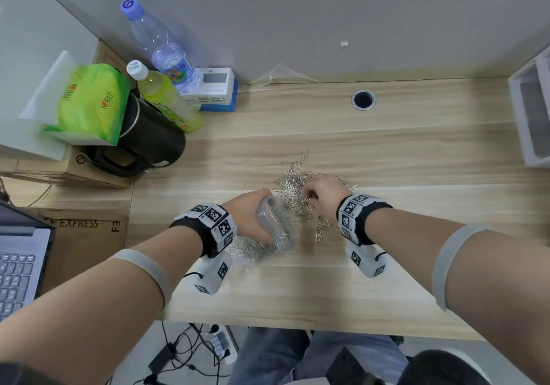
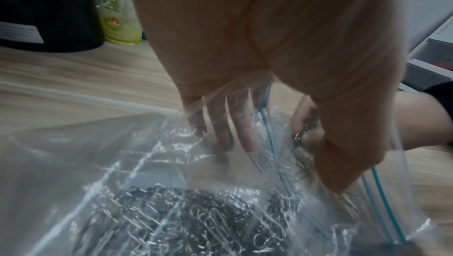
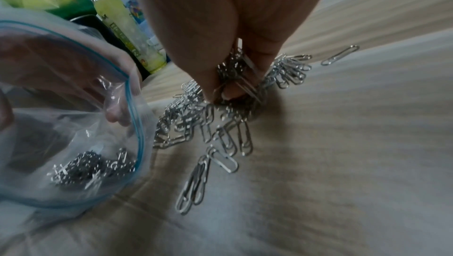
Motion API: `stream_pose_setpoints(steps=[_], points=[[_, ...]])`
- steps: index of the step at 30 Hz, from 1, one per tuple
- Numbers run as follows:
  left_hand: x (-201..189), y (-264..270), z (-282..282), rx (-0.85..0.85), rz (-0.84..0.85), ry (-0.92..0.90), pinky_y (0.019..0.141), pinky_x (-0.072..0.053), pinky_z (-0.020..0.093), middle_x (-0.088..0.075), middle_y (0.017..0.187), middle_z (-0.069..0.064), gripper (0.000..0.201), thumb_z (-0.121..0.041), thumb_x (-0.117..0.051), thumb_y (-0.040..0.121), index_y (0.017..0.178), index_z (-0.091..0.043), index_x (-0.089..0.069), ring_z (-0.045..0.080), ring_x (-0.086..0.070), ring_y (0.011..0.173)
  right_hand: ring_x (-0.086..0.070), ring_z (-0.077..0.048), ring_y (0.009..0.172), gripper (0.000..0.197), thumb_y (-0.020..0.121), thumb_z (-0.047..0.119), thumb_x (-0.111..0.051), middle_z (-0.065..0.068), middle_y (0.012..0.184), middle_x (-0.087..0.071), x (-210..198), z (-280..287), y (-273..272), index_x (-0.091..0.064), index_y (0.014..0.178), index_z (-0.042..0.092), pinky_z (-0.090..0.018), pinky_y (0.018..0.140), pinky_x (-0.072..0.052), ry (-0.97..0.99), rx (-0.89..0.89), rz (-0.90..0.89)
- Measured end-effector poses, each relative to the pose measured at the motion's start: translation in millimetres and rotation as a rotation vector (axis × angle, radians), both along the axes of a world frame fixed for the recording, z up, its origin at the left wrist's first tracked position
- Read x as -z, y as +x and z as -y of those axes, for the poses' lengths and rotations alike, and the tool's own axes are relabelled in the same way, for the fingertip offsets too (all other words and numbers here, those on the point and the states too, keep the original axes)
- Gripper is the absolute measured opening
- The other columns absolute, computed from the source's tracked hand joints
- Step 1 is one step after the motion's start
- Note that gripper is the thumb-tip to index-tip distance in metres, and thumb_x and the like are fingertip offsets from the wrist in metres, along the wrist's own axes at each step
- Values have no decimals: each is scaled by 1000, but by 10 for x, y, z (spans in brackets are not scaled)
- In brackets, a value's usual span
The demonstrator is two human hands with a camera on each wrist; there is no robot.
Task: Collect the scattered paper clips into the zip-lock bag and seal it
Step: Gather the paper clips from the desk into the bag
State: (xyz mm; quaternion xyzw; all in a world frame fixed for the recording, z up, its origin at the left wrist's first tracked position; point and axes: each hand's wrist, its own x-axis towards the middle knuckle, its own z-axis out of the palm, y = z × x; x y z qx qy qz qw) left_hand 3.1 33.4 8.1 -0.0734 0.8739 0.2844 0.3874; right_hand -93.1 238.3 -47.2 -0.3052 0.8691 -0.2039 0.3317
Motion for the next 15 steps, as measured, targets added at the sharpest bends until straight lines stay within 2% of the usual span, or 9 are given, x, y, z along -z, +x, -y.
stream_pose_setpoints(steps=[3, 7, 9, 11, 15], points=[[-8, -5, -6, 2, 2, 4, 77, -58, 47, -66, 104, 5, 73, -37, -84, 53, 115, -32, -47, 26, -67, 92, -63, -19, 93, 12, 87, 14, -65, 2, 97, -68, -91, -24, -71, -70, 92, 23, -29, 85, -51, -10, 76, 47], [-16, -10, -18, 20, 0, 8, 78, -58, 43, -65, 103, 5, 74, -30, -87, 59, 120, -27, -46, 25, -65, 92, -59, -15, 88, 9, 85, 17, -71, 2, 94, -66, -294, 21, -148, -73, 94, 18, -25, 82, -47, -63, 41, 105], [-26, -9, -31, 17, -2, 26, 76, -58, 39, -65, 102, 4, 73, -25, -88, 62, 122, -24, -46, 23, -65, 91, -56, -8, 78, 10, 83, 20, -74, 11, 84, -61, -391, 88, -130, -73, 93, 20, -22, 78, -43, -70, 15, 161], [-41, -9, -42, 8, -8, 57, 77, -58, 38, -66, 102, 2, 75, -23, -88, 62, 123, -23, -45, 22, -66, 91, -58, -4, 74, 10, 81, 20, -76, 16, 79, -62, -486, 178, -68, -74, 90, 22, -21, 75, -45, -91, -25, 232], [-50, -15, -54, 9, -33, 78, 79, -56, 34, -64, 106, 0, 80, -24, -92, 59, 123, -20, -43, 18, -64, 92, -60, -6, 74, 13, 81, 17, -72, 10, 84, -67, -577, 389, 192, -76, 94, 21, -16, 67, -45, -117, -110, 268]])
